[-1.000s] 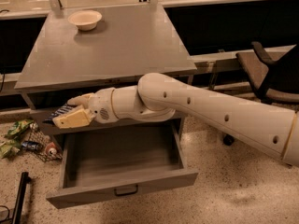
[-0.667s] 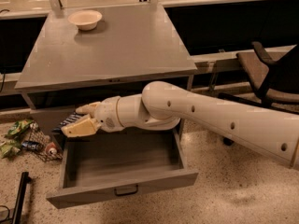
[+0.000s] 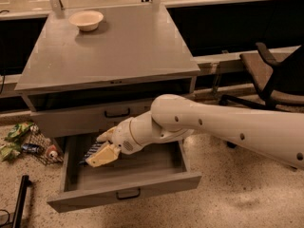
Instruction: Place rxbar blueberry into middle drawer
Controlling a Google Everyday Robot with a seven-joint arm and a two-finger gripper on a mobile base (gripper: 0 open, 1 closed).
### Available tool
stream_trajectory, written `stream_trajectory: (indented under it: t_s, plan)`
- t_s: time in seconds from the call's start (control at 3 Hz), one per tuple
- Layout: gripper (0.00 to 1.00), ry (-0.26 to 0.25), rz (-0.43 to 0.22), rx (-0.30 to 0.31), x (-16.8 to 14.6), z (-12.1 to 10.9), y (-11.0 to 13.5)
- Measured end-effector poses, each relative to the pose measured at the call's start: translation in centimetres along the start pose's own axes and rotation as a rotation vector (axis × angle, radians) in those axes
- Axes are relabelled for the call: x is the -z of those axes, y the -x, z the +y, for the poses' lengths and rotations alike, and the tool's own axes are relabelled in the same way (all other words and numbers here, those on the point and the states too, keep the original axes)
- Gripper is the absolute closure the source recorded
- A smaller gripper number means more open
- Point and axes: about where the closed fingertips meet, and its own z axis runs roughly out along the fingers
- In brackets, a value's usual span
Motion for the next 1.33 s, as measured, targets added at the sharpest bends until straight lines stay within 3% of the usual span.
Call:
stream_trajectory:
  t_s: [0.33, 1.0, 1.33]
  plan:
    - [1.00, 0.005, 0.003, 0.000, -0.3, 0.0, -0.2]
    - [1.00, -0.005, 0.182, 0.139, -2.3, -3.4, -10.0]
    - [1.00, -0.070, 0.275, 0.191, -2.4, -6.2, -13.2]
